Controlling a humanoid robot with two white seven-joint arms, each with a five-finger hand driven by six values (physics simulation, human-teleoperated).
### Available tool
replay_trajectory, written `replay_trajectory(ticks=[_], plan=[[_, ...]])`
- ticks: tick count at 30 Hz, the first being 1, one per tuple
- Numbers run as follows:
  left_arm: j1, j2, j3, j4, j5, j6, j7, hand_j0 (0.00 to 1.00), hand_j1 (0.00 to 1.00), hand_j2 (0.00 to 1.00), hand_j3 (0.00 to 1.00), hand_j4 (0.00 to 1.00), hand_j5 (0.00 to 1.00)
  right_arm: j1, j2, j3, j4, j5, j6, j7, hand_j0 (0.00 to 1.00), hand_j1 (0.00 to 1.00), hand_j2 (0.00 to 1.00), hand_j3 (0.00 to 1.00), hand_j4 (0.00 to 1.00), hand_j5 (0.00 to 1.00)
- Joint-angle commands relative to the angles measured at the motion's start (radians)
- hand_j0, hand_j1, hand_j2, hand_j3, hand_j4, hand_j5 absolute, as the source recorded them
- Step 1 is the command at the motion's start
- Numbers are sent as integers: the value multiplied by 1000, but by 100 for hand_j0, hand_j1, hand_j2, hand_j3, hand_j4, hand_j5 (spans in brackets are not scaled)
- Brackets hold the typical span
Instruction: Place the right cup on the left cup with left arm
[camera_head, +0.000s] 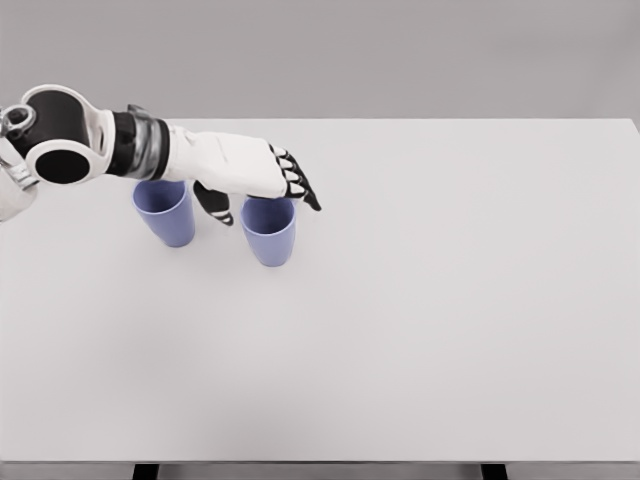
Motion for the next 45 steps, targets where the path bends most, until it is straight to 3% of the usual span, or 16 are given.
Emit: replay_trajectory(ticks=[1, 10, 28, 41, 45], plan=[[0, -11, 8, 7, -4, 1, 0, 95, 95, 95, 95, 95, 95, 0, 0, 0, 0, 0, -1, 0, 100, 100, 100, 100, 100, 100], [5, -48, 7, 54, -15, 0, 0, 95, 95, 95, 95, 95, 95, 0, 0, 0, 0, 0, 1, 0, 100, 100, 100, 100, 100, 100], [21, -32, 4, 56, -14, 3, 0, 96, 96, 96, 96, 96, 96, 0, 0, 0, 0, 0, 1, 0, 100, 100, 100, 100, 100, 100], [43, -43, 1, 73, -58, 35, 0, 96, 96, 96, 96, 96, 96, 0, 0, 0, 0, 0, -1, 0, 100, 100, 100, 100, 100, 100], [69, -49, 5, 90, -52, 43, 0, 96, 96, 96, 96, 96, 96, 0, 0, 0, 0, 0, 1, 0, 100, 100, 100, 100, 100, 100]])
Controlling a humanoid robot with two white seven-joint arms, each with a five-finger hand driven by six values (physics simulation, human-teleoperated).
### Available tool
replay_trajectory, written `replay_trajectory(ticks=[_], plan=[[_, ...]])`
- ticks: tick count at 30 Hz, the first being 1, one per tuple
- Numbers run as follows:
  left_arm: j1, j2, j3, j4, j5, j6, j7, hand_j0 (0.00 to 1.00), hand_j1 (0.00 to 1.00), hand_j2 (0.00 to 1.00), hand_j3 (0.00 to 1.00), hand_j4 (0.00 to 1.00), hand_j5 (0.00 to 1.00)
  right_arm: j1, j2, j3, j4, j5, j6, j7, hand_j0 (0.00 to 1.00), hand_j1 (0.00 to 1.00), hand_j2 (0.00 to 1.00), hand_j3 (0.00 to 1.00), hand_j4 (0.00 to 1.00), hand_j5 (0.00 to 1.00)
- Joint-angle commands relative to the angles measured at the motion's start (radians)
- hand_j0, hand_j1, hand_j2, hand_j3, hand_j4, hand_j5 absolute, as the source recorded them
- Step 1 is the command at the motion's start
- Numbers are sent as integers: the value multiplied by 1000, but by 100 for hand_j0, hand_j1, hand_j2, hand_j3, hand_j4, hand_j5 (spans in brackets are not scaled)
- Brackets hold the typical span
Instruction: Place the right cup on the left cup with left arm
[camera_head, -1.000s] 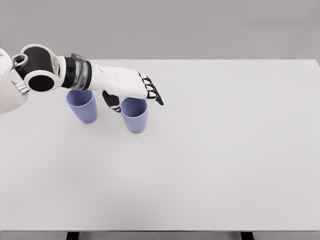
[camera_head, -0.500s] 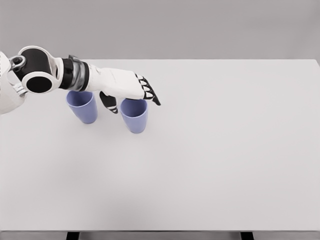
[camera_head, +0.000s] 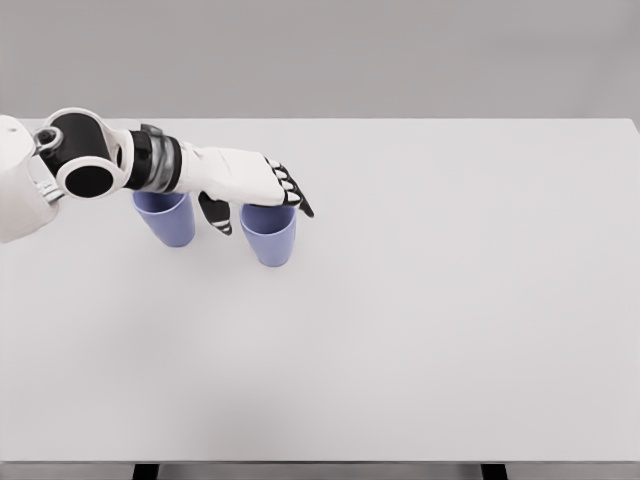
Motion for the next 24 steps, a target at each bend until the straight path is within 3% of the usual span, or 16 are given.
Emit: replay_trajectory(ticks=[1, 24], plan=[[0, -3, 2, 8, 6, 4, 0, 96, 96, 96, 96, 96, 96, 0, 0, 0, 0, 0, 0, 0, 100, 100, 100, 100, 100, 100], [21, -32, 5, 28, 0, 6, 0, 95, 95, 95, 95, 95, 95, 0, 0, 0, 0, -2, -1, 0, 100, 100, 100, 100, 100, 100]])
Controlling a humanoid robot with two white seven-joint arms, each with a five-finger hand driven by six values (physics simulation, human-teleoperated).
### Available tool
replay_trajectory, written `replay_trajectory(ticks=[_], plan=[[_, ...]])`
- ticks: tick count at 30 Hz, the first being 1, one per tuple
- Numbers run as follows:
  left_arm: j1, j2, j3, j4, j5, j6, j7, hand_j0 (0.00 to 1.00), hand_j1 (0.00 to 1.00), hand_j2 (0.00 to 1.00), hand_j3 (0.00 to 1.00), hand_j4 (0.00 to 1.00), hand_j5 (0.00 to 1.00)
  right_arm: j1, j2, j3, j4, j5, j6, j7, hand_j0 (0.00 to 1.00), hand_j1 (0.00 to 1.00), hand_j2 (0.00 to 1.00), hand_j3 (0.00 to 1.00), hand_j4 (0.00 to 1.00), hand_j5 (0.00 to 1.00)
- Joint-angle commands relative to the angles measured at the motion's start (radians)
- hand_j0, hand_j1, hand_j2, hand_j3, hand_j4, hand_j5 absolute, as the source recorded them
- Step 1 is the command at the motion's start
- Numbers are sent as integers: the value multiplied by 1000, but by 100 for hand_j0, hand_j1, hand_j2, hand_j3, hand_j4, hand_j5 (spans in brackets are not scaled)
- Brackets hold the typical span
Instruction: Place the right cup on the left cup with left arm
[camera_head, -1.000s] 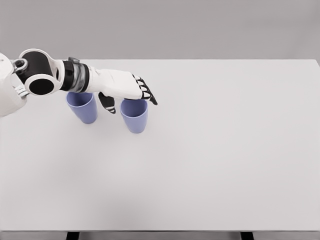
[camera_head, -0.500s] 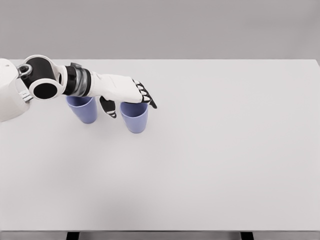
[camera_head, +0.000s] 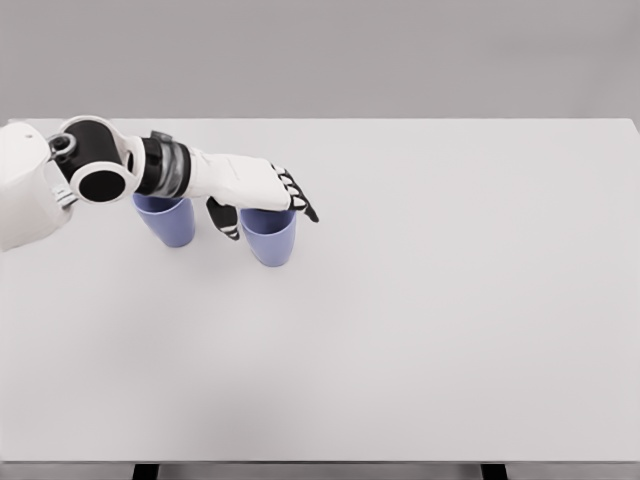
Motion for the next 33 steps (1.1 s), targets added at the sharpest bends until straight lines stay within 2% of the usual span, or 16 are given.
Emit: replay_trajectory(ticks=[1, 3, 8, 12, 19, 33], plan=[[0, -2, 1, 2, 0, 1, 0, 95, 95, 95, 95, 95, 95, 0, 0, 0, 0, 0, 1, 0, 100, 100, 100, 100, 100, 100], [2, -19, 1, 40, -1, 0, 0, 95, 95, 95, 95, 95, 95, 0, 0, 0, 0, -1, -1, 0, 100, 100, 100, 100, 100, 100], [2, -18, 1, 40, 2, 0, 0, 93, 93, 93, 93, 93, 93, 0, 0, 0, 0, 0, -1, 0, 100, 100, 100, 100, 100, 100], [2, -18, 1, 36, 3, -10, 0, 77, 77, 77, 77, 77, 77, 0, 0, 0, 0, 0, -1, 0, 100, 100, 100, 100, 100, 100], [0, -13, 1, 29, 11, -11, 0, 68, 68, 68, 68, 68, 68, 0, 0, 0, 0, 0, 1, 0, 100, 100, 100, 100, 100, 100], [-14, 13, 24, -12, 40, -13, 0, 65, 65, 65, 65, 65, 65, 0, 0, 0, 0, 0, 1, 0, 100, 100, 100, 100, 100, 100]])
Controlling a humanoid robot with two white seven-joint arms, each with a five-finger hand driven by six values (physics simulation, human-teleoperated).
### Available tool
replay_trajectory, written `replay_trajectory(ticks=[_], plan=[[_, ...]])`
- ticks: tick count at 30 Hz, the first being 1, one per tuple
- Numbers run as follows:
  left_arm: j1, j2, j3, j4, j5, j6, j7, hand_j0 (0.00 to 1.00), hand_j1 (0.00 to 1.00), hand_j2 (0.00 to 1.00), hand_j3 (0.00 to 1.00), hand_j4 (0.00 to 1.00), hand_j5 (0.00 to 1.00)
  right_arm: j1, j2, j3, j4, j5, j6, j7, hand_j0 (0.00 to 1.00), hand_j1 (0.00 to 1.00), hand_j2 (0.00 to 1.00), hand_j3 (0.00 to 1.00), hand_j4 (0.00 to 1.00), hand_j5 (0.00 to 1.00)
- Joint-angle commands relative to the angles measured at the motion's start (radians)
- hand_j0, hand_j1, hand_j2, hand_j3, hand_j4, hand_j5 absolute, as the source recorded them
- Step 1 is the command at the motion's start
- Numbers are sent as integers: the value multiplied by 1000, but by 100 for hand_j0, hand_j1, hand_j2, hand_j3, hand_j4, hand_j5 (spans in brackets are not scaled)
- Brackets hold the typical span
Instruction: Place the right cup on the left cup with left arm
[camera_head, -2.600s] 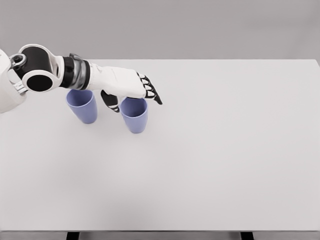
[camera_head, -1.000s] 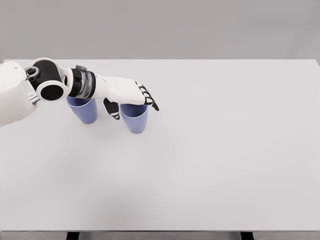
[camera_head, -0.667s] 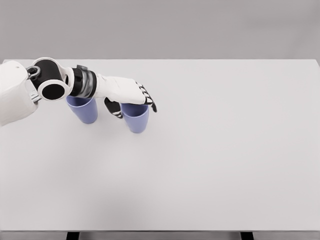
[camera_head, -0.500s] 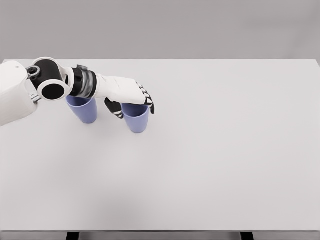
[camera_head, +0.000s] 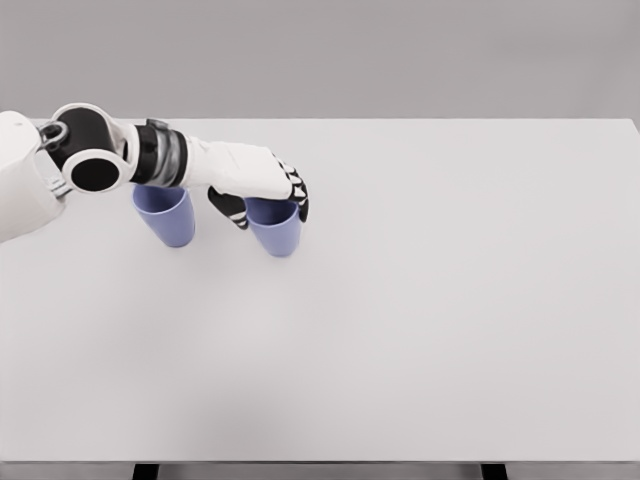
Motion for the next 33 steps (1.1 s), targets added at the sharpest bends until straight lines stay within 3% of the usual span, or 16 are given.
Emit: replay_trajectory(ticks=[1, 10, 17, 33], plan=[[0, 23, 3, -21, 20, 1, 0, 65, 65, 65, 65, 65, 65, 0, 0, 0, 0, 0, 0, 0, 100, 100, 100, 100, 100, 100], [-43, 87, 15, -48, 60, 0, 0, 65, 65, 65, 65, 65, 65, 0, 0, 0, 0, 0, 0, 0, 100, 100, 100, 100, 100, 100], [-110, 149, 14, -70, 115, -5, 0, 65, 65, 65, 65, 65, 65, 0, 0, 0, 0, 0, 0, 0, 100, 100, 100, 100, 100, 100], [-175, 221, 15, -47, 128, -3, 0, 65, 65, 65, 65, 65, 65, 0, 0, 0, 0, 0, 0, 0, 100, 100, 100, 100, 100, 100]])
